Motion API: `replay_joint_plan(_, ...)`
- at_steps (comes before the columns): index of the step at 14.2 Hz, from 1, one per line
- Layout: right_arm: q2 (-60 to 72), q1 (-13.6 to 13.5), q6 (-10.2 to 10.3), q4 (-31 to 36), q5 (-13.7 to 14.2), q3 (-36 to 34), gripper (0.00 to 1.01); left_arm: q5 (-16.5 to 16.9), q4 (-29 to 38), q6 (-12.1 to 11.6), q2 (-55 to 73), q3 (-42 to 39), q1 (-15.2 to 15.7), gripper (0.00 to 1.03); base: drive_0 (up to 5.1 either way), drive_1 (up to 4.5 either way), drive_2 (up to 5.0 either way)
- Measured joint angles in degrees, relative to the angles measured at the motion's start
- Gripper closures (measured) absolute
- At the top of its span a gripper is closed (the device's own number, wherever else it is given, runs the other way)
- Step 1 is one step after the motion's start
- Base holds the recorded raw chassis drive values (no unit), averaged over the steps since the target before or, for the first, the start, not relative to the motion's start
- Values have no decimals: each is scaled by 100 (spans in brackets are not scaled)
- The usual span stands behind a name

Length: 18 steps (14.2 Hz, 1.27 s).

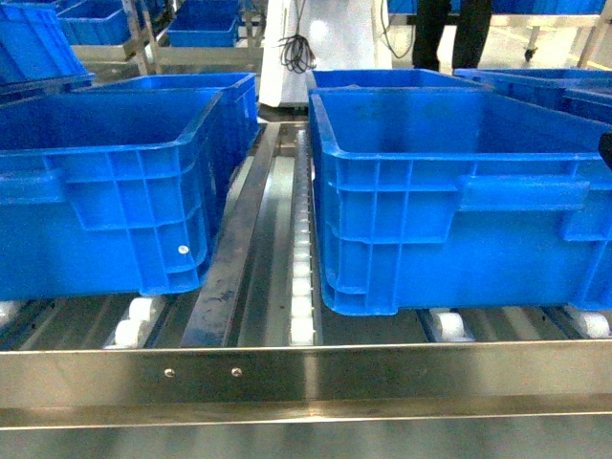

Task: Sort blue parts and orange caps into right shelf containers

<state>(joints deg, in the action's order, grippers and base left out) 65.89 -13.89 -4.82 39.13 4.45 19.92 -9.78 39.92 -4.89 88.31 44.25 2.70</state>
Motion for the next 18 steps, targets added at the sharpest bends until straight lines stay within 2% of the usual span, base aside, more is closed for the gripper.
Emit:
replay_joint_plan(1, 0, 0, 0, 0, 0, 0, 3, -20, -116, -114, 702, 844, 55, 49, 0, 0, 0)
replay_joint_plan(2, 0, 0, 0, 2, 0, 0, 3, 2, -133, -262, 1038, 1296, 61, 37, 0, 0, 0)
replay_joint_plan(3, 2, 0, 0, -2, 0, 0, 3, 111, 57, -264, 796, 925, 4, 24, 0, 0, 0)
replay_joint_plan(4, 0, 0, -2, -2, 0, 0, 3, 223, 448, -98, 234, 330, -70, 11, 0, 0, 0)
replay_joint_plan(5, 0, 0, -2, 0, 0, 0, 3, 118, 940, 170, -590, -356, -188, 3, 0, 0, 0)
replay_joint_plan(6, 2, 0, 4, 20, 13, -2, 3, 225, 800, 326, -1211, -894, -232, 10, 0, 0, 0)
replay_joint_plan(7, 55, -28, 195, 857, 632, -216, 16, 800, 516, 380, -1550, -1370, -243, 24, 0, 0, 0)
replay_joint_plan(8, -249, 120, 310, 968, 730, -551, 30, 951, 518, 433, -1582, -1873, -258, 38, 0, 0, 0)
replay_joint_plan(9, -570, 334, 378, 876, 678, -846, 45, 970, 595, 448, -1836, -2295, -273, 53, 0, 0, 0)
replay_joint_plan(12, -1458, 664, 398, 496, 293, -1311, 89, 966, 682, 452, -2723, -3047, -271, 97, 0, 0, 0)
replay_joint_plan(13, -1705, 765, 389, 321, 225, -1416, 100, 968, 612, 468, -2898, -3257, -271, 101, 0, 0, 0)
replay_joint_plan(14, -2048, 852, 417, 103, 116, -1543, 99, 966, 538, 470, -3246, -3445, -271, 101, 0, 0, 0)
replay_joint_plan(15, -2352, 1047, 422, -107, -203, -1628, 99, 968, 437, 470, -3550, -3574, -271, 101, 0, 0, 0)
replay_joint_plan(16, -2393, 1394, 426, 192, -382, -1821, 99, 966, 282, 470, -3807, -3735, -271, 101, 0, 0, 0)
replay_joint_plan(18, -2999, 1390, 439, -409, -450, -1926, 99, 964, -63, 470, -4378, -3963, -271, 101, 0, 0, 0)
